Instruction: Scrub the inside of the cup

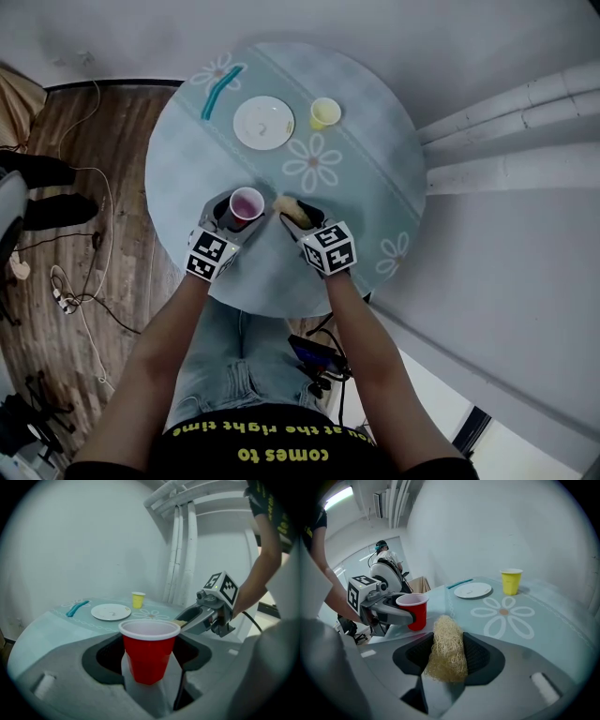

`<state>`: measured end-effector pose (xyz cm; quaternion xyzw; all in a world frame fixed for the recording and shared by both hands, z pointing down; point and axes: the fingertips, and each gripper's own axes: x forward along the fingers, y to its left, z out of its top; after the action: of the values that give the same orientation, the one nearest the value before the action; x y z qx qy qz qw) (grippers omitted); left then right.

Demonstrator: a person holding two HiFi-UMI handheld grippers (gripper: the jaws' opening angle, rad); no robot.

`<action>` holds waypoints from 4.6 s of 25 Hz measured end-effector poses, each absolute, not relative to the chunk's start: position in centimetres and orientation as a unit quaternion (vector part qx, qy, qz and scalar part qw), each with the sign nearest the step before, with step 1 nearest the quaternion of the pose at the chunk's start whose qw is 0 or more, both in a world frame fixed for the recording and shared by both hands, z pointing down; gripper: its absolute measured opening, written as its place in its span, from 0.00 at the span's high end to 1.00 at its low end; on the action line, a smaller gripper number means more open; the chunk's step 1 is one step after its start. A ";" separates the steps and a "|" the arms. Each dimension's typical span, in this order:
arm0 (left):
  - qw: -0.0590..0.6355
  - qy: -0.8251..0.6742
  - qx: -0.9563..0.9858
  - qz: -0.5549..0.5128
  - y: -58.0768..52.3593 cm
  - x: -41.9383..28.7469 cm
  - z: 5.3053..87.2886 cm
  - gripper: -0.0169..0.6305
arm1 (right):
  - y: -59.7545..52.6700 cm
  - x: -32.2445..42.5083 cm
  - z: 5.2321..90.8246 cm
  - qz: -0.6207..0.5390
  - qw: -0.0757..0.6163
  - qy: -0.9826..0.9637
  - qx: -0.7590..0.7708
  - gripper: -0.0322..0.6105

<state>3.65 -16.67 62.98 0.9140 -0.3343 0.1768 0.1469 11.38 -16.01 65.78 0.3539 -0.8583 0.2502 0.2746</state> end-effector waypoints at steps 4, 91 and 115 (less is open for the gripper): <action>0.148 -0.333 0.914 0.177 -16.3 3.5 63.0 0.49 | -15.8 11.5 65.8 0.247 0.276 -0.860 0.351 0.63; 0.069 -0.380 0.919 0.083 -16.2 -3.2 51.0 0.93 | -18.4 12.7 52.4 0.115 0.181 -0.881 0.421 0.94; 0.051 -0.365 0.928 0.044 -13.9 -3.6 46.0 0.97 | -14.4 12.7 42.6 0.068 0.076 -0.894 0.437 0.94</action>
<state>-3.59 -13.94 45.98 0.9284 -0.3653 0.0438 0.0514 12.72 -14.39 42.61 0.4369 -0.8937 0.0677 0.0757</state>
